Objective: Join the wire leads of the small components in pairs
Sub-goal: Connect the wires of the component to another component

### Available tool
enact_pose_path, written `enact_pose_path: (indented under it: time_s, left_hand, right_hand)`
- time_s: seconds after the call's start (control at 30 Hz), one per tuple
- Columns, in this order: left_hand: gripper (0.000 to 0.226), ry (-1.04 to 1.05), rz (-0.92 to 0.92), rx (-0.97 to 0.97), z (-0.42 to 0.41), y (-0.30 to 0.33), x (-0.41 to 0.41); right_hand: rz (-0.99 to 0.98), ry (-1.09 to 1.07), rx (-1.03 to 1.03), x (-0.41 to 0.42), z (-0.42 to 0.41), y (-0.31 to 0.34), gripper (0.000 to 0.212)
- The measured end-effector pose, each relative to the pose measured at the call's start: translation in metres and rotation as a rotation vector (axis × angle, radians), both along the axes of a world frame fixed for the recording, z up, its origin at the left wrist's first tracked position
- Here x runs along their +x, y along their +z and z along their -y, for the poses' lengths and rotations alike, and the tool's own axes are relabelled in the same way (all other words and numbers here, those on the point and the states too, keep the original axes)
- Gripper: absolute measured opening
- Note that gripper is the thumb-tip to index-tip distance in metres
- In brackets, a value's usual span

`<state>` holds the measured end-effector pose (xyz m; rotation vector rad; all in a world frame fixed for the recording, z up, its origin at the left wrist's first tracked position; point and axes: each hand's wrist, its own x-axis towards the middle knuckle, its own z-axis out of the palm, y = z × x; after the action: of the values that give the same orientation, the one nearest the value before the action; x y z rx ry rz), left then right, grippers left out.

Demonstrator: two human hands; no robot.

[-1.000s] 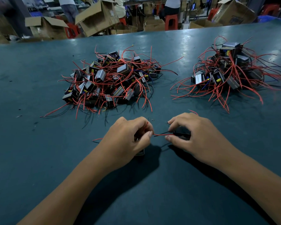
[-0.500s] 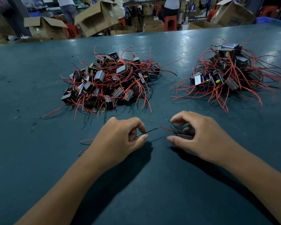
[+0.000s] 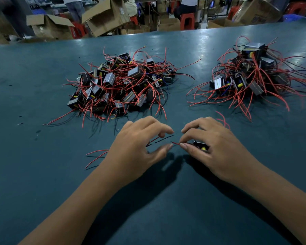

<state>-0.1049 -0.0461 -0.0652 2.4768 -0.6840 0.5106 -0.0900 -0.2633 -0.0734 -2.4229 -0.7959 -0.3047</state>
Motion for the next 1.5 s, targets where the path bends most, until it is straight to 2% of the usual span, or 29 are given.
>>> enact_pose_path:
  time_s: [0.13, 0.23, 0.4, 0.57, 0.77, 1.5]
  left_hand:
    - [0.015, -0.036, 0.030, 0.058, 0.006, -0.003, 0.000]
    - [0.020, -0.035, 0.070, 0.087, 0.009, -0.004, -0.001]
    - [0.021, 0.025, 0.061, 0.071, 0.010, -0.003, -0.002]
    - [0.009, 0.053, 0.048, 0.047, 0.011, -0.003, -0.002]
    - [0.019, 0.018, 0.059, 0.058, 0.011, -0.002, -0.003]
    - [0.016, 0.033, 0.085, 0.091, 0.008, -0.001, -0.001]
  right_hand:
    - [0.039, 0.032, 0.009, -0.001, -0.001, -0.001, 0.015]
    - [0.035, 0.058, -0.008, -0.001, -0.001, -0.001, 0.016]
    - [0.053, 0.067, -0.004, 0.000, 0.001, 0.000, 0.011]
    - [0.053, 0.066, -0.009, 0.002, 0.002, 0.002, 0.013]
    - [0.083, 0.082, -0.037, 0.000, 0.000, 0.003, 0.015]
    - [0.063, 0.103, -0.041, 0.001, 0.000, 0.004, 0.015]
